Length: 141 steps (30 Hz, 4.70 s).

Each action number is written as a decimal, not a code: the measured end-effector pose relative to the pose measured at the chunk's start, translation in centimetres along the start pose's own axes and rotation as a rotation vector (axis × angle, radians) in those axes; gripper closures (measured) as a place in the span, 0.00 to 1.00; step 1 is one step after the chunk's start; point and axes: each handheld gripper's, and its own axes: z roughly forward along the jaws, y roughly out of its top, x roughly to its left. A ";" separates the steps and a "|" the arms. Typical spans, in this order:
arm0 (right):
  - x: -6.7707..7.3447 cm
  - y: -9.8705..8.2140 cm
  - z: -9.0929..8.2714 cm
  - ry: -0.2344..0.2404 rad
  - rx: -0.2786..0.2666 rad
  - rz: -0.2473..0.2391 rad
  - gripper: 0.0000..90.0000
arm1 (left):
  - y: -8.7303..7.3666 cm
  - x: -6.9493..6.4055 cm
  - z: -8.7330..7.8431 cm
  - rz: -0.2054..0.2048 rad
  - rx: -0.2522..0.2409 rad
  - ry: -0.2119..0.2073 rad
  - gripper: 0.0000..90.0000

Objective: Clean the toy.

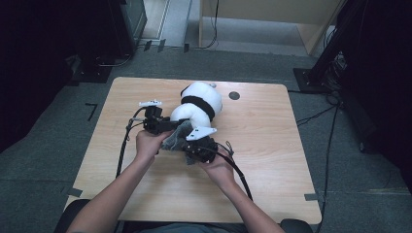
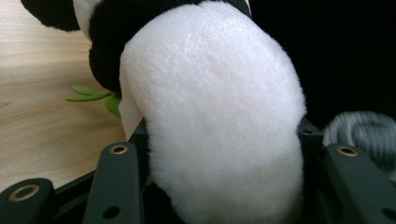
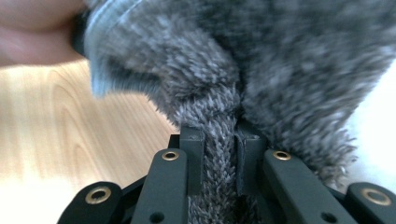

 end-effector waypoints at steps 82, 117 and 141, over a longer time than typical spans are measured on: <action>-1.8 1.7 -3.5 0.024 -0.076 0.164 0.88 | -0.9 -0.3 1.0 -0.017 0.064 -0.015 0.50; -3.1 -2.4 0.7 -0.024 0.049 0.121 0.89 | -0.1 0.7 -0.8 -0.131 -0.032 -0.123 0.50; -9.2 -4.1 -1.7 -0.146 0.084 0.305 0.89 | 0.1 0.9 -0.9 -0.058 0.038 -0.107 0.50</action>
